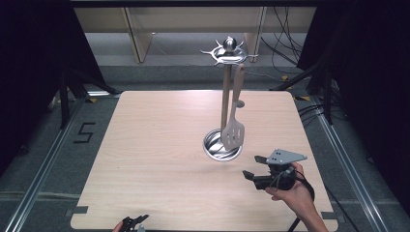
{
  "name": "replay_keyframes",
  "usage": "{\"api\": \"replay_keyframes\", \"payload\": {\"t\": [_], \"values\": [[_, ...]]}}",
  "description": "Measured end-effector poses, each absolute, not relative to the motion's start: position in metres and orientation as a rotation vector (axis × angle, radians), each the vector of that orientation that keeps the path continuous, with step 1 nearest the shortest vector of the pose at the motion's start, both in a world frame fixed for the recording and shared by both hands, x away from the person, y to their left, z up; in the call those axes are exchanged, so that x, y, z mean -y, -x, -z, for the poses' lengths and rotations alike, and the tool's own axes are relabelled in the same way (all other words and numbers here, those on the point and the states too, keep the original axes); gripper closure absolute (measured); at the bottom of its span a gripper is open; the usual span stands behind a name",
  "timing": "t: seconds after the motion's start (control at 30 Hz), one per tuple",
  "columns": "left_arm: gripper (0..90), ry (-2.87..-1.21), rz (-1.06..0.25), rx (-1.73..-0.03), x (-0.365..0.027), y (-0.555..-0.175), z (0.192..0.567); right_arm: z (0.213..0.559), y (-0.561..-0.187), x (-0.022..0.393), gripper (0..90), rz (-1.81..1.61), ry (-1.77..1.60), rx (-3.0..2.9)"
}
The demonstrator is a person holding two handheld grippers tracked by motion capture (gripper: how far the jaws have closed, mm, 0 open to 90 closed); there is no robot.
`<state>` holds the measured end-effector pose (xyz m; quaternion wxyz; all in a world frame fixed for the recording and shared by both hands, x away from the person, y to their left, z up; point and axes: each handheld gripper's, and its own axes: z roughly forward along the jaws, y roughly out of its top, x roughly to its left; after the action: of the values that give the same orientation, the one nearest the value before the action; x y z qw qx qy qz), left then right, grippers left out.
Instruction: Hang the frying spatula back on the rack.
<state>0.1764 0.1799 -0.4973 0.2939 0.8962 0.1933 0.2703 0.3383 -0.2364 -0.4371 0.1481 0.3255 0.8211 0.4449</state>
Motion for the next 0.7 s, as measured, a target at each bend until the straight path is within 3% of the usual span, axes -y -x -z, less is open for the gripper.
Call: {"api": "replay_keyframes", "payload": {"t": [0.7], "values": [[17.8, -2.399, -0.734, -0.516, -0.181, -0.175, 0.496, 0.457, -0.325, 0.233, 27.8, -1.277, -0.922, -2.410]]}}
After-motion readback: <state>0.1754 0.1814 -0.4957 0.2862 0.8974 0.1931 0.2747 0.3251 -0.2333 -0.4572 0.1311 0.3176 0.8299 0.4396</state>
